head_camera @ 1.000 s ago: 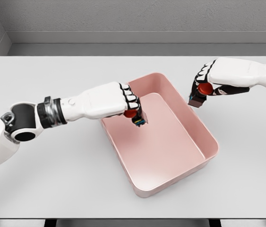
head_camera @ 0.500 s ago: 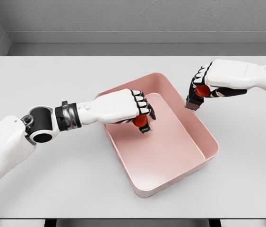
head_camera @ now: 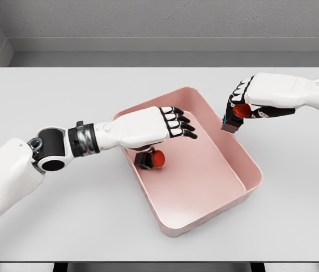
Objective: Put the industrial switch in the basket with both arms
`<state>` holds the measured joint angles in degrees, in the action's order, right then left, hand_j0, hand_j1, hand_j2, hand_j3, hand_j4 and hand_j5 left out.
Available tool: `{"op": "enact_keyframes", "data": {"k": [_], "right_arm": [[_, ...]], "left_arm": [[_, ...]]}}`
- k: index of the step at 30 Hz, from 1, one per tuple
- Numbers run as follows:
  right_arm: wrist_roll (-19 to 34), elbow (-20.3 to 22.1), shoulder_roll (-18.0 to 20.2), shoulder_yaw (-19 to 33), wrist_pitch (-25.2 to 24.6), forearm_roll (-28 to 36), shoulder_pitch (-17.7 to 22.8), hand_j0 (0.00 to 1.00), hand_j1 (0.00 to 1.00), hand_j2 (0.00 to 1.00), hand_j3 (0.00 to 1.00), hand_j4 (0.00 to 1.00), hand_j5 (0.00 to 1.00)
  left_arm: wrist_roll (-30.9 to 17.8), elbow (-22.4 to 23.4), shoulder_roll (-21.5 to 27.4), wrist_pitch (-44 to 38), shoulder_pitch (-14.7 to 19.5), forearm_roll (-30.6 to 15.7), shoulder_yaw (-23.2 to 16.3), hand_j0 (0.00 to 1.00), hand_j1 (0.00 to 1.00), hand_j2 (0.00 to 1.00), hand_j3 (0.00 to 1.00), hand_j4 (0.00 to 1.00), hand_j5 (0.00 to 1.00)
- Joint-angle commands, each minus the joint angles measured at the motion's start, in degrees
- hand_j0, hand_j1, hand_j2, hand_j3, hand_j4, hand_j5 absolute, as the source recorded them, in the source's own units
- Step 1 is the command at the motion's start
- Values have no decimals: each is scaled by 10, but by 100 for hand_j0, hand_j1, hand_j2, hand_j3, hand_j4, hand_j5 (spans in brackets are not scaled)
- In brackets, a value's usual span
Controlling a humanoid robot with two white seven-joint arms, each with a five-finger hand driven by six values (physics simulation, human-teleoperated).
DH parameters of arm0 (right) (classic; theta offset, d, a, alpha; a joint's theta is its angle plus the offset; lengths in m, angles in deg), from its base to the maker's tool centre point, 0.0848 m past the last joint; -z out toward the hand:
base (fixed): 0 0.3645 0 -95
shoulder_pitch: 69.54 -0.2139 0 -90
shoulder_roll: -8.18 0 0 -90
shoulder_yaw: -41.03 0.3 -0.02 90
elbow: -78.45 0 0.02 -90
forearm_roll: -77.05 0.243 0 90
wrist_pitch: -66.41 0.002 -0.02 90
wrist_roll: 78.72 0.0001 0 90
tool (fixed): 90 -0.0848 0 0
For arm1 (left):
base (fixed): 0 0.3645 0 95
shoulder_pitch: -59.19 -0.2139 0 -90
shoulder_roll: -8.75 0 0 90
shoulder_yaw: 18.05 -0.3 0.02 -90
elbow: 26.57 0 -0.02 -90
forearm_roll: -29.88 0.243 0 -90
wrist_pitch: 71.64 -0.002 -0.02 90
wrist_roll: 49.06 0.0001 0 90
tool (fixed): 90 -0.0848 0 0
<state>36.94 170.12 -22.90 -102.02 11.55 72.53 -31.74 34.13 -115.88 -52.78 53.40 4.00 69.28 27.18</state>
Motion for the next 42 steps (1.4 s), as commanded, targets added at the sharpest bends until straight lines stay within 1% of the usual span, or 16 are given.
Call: {"op": "enact_keyframes", "data": {"k": [1, 3, 5, 18, 20, 21, 22, 23, 24, 25, 28, 32, 33, 34, 39, 42], "right_arm": [[0, 0, 1, 1, -1, 4, 0, 53, 53, 53, 53, 53, 53], [1, 0, 1, 1, -1, 4, 0, 53, 53, 53, 53, 53, 53], [0, 0, 1, 1, -1, 4, 0, 53, 53, 53, 53, 53, 53], [2, 4, 1, 0, -1, 4, 0, 53, 53, 53, 53, 53, 53], [2, 5, 1, -1, -1, 4, 1, 53, 53, 53, 53, 53, 53], [2, 7, 1, 0, -1, 4, 0, 53, 53, 53, 53, 53, 53], [2, 8, 1, 0, -1, 4, 1, 53, 53, 53, 53, 53, 53], [2, 9, 1, 0, -1, 4, 1, 53, 53, 53, 53, 53, 53], [2, 11, 1, 0, -1, 4, 0, 53, 53, 53, 53, 53, 53], [2, 11, 0, 0, -1, 4, 0, 53, 53, 53, 53, 53, 53], [2, 12, -6, -1, -1, 4, 0, 53, 53, 53, 53, 53, 53], [1, 15, -16, -10, -1, 5, 0, 53, 53, 53, 53, 53, 53], [1, 16, -20, -11, -1, 5, 0, 53, 53, 53, 53, 53, 53], [1, 17, -25, -13, -1, 5, 0, 53, 53, 53, 53, 53, 53], [2, 18, -49, -28, -1, 5, -1, 53, 53, 53, 53, 53, 53], [8, 18, -54, -28, -1, 5, -2, 54, 54, 54, 54, 54, 54]], "left_arm": [[0, 0, -1, 0, 0, -4, 0, 93, 93, 93, 93, 93, 93], [0, 0, -1, 0, 0, -4, 0, 93, 93, 93, 93, 93, 93], [0, 0, -1, 0, 0, -4, 0, 100, 100, 100, 100, 100, 100], [1, 0, -1, 0, 4, -4, 0, 100, 100, 100, 100, 100, 100], [1, -2, 3, 0, 11, -8, 0, 100, 100, 100, 100, 100, 100], [2, -18, 15, 0, 11, -17, 1, 100, 100, 100, 100, 100, 100], [2, -56, 64, 0, 11, -42, 2, 100, 100, 100, 100, 100, 100], [2, -105, 120, 0, 10, -81, 2, 100, 100, 100, 100, 100, 100], [3, -118, 170, 0, 10, -97, 5, 100, 100, 100, 100, 100, 100], [5, -118, 200, 0, 8, -103, 4, 100, 100, 100, 100, 100, 100], [4, -117, 258, 0, 4, -109, 11, 100, 100, 100, 100, 100, 100], [2, -116, 288, 0, 0, -108, 12, 100, 100, 100, 100, 100, 100], [2, -115, 288, 0, -2, -107, 10, 100, 100, 100, 100, 100, 100], [2, -115, 288, 0, -13, -105, 12, 100, 100, 100, 100, 100, 100], [2, -110, 288, 0, -14, -103, 19, 100, 100, 100, 100, 100, 100], [2, -109, 288, 0, -14, -103, 19, 100, 100, 100, 100, 100, 100]]}}
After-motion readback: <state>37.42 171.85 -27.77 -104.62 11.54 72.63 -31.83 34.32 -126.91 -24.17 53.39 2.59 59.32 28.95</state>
